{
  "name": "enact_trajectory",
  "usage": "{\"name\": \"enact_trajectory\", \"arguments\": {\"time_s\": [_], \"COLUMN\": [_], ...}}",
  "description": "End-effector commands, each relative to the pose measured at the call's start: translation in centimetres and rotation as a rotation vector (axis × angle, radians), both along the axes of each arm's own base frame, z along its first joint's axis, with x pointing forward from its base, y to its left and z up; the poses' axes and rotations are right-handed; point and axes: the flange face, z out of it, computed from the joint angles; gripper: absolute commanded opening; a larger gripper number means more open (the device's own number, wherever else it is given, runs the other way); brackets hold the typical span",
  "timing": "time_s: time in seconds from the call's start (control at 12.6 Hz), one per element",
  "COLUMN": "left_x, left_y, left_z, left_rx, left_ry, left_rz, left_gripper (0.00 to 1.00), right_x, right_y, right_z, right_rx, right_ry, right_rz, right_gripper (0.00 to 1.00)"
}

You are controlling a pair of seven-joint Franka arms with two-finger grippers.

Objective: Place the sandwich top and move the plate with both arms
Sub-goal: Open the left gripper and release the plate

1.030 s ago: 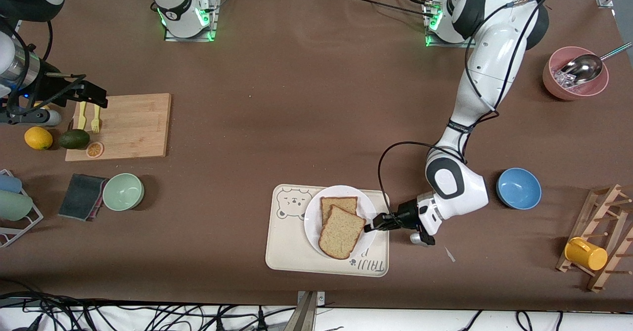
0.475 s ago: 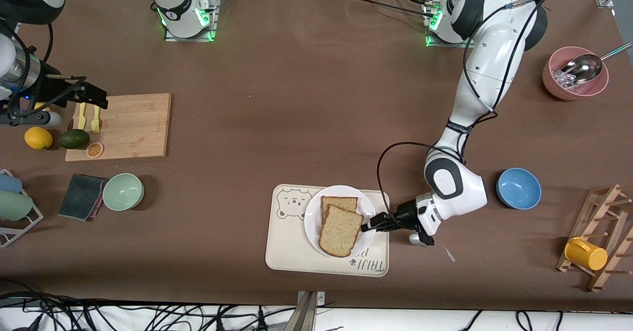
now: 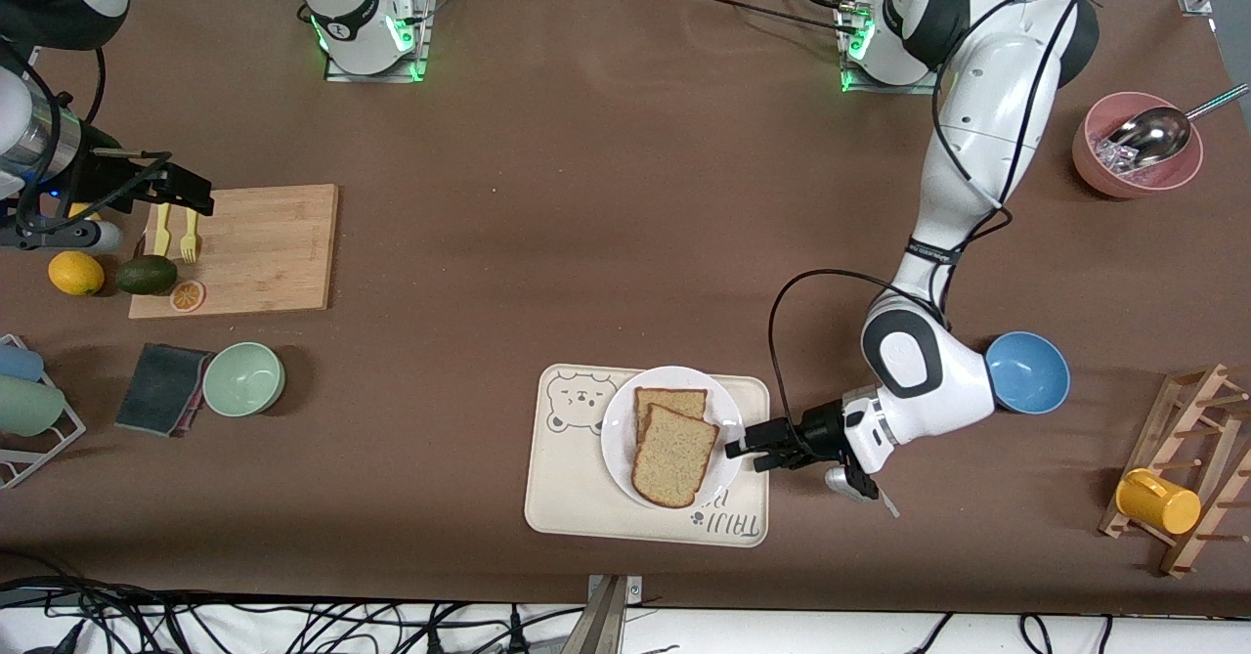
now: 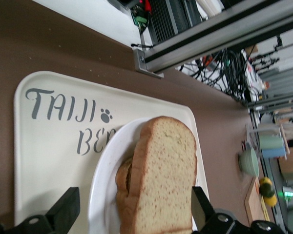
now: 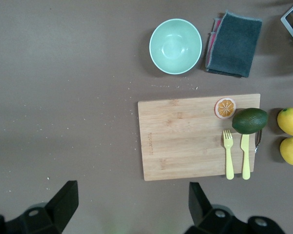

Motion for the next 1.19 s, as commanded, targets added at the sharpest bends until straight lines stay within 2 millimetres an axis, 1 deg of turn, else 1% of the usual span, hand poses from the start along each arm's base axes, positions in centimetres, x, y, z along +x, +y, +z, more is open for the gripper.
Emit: {"name": "enact_trajectory", "arguments": {"time_s": [0.0, 0.16, 0.24, 0.4, 0.55, 0.71, 0.95, 1.11], "left_x": [-0.8, -1.4, -1.7, -2.0, -3.0, -4.1, -5.9, -7.3], "left_y": [1.5, 1.5, 1.1, 1.1, 1.1, 1.4, 3.0, 4.3], "left_z": [3.7, 5.9, 6.7, 9.9, 13.8, 17.6, 23.5, 27.5], "left_rx": [0.109, 0.229, 0.285, 0.441, 0.59, 0.696, 0.882, 0.917], "left_ry": [0.031, 0.044, 0.065, 0.112, 0.157, 0.18, 0.174, 0.211], "left_rz": [-0.065, -0.104, -0.134, -0.149, -0.174, -0.201, -0.254, -0.221], "left_gripper": [1.0, 1.0, 1.0, 1.0, 1.0, 1.0, 1.0, 1.0], "right_x": [0.1, 0.2, 0.1, 0.1, 0.1, 0.1, 0.1, 0.1], "right_y": [-0.3, -0.3, -0.1, -0.1, -0.3, -0.2, -0.1, -0.1], "right_z": [0.5, 0.7, 0.6, 0.7, 0.4, 0.6, 0.6, 0.6], "right_rx": [0.008, 0.008, 0.008, 0.008, 0.01, 0.008, 0.011, 0.01], "right_ry": [-0.002, -0.006, -0.005, -0.006, 0.001, -0.003, -0.002, -0.001], "right_rz": [0.004, 0.004, 0.006, 0.007, 0.004, 0.006, 0.001, -0.003], "right_gripper": [1.0, 1.0, 1.0, 1.0, 1.0, 1.0, 1.0, 1.0]}}
